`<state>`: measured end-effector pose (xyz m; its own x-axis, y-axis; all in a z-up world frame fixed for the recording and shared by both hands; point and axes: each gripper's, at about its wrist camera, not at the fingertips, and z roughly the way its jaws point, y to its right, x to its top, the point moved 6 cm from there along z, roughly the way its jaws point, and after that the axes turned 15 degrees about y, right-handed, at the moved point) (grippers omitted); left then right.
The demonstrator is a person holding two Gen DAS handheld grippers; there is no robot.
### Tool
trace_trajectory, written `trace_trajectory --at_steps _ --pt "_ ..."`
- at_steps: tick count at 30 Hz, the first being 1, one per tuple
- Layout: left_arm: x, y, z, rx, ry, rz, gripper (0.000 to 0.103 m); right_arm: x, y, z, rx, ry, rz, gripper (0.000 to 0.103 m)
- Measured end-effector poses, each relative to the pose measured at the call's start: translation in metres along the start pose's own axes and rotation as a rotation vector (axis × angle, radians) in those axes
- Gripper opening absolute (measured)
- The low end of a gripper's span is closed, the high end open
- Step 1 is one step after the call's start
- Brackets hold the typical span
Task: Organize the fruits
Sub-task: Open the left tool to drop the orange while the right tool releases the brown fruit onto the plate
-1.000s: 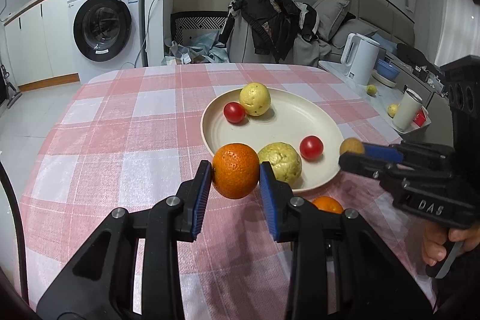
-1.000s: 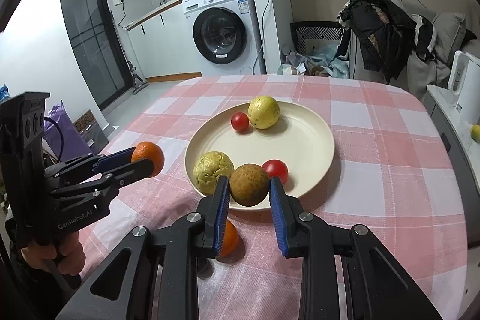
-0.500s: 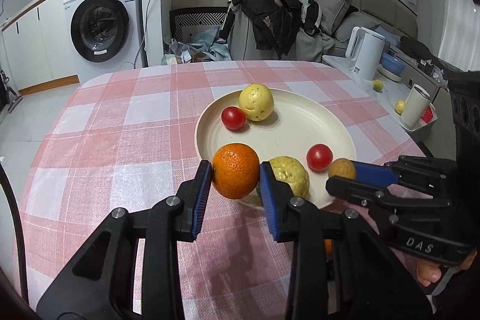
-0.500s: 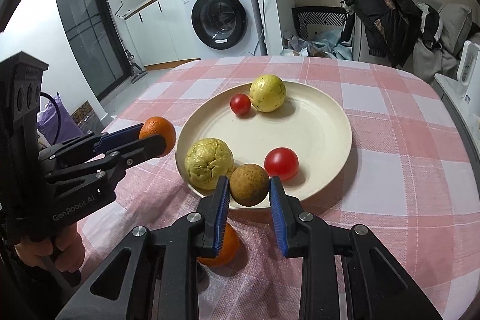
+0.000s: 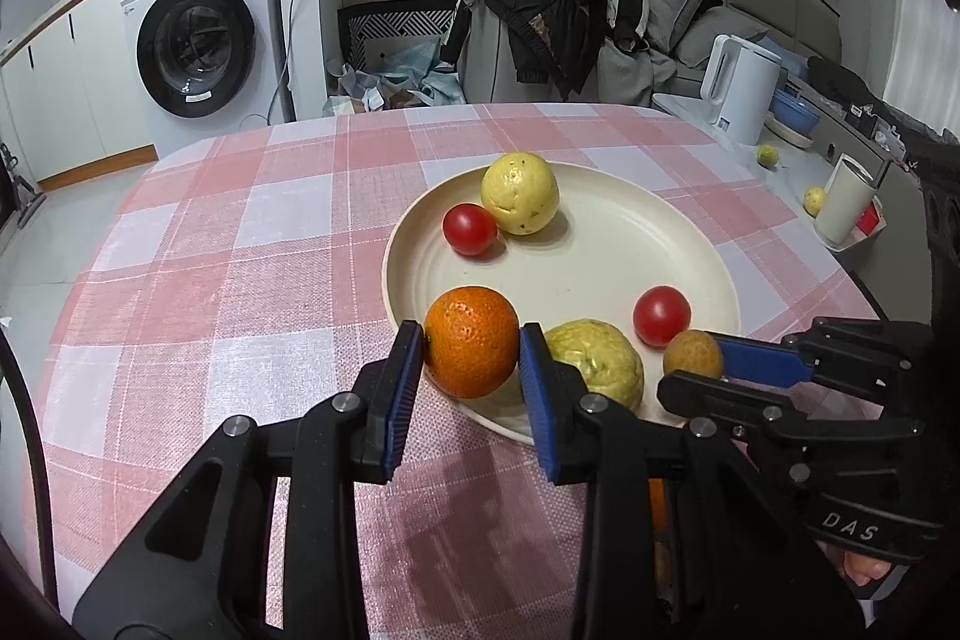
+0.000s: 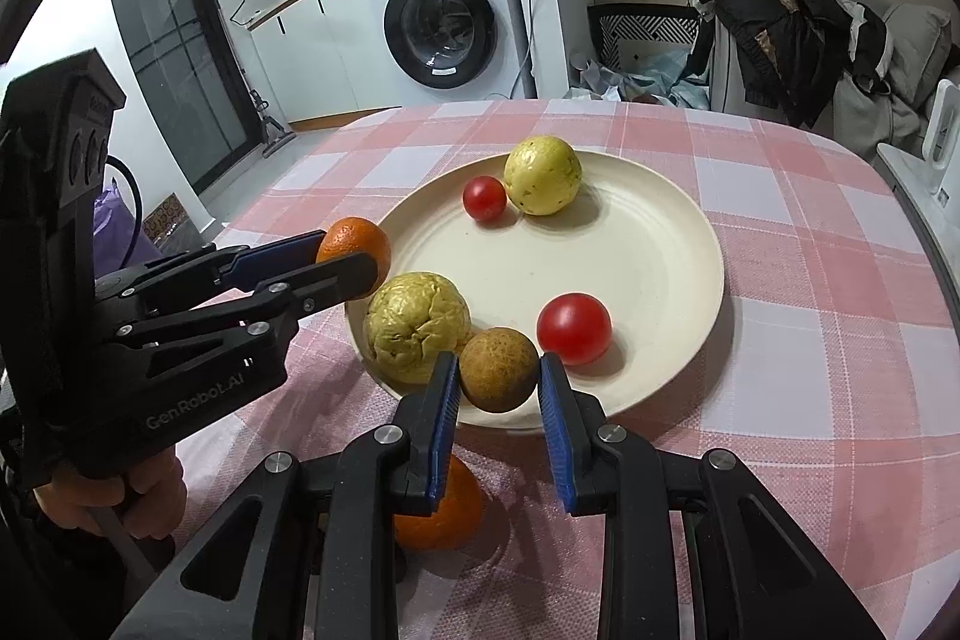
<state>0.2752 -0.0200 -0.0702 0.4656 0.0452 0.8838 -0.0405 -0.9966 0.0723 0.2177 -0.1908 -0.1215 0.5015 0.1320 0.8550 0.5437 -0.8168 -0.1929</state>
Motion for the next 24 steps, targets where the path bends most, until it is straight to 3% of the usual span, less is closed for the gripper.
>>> trace_trajectory --at_steps 8,11,16,18,21,23,24 --pt "-0.002 0.002 0.001 0.004 -0.009 0.004 0.03 -0.003 0.0 0.006 0.001 -0.018 -0.003 0.028" --pt "-0.001 0.003 -0.004 0.011 -0.004 0.014 0.034 -0.003 0.0 0.007 -0.001 -0.021 -0.005 0.028" --pt "0.002 -0.002 -0.026 0.037 0.032 -0.008 0.075 0.001 0.0 0.001 -0.026 0.006 -0.03 0.03" --pt "0.002 -0.002 -0.038 0.038 0.046 -0.015 0.083 0.004 0.004 -0.005 -0.043 0.03 -0.013 0.036" --pt "0.0 -0.001 -0.054 0.025 0.054 -0.026 0.087 0.011 0.011 -0.019 -0.046 0.068 0.024 0.052" --pt "-0.002 0.0 -0.064 0.026 0.058 -0.022 0.097 0.013 0.014 -0.029 -0.054 0.082 0.024 0.058" --pt "-0.002 0.001 -0.07 0.03 0.067 -0.02 0.102 0.013 0.016 -0.033 -0.059 0.082 0.022 0.067"
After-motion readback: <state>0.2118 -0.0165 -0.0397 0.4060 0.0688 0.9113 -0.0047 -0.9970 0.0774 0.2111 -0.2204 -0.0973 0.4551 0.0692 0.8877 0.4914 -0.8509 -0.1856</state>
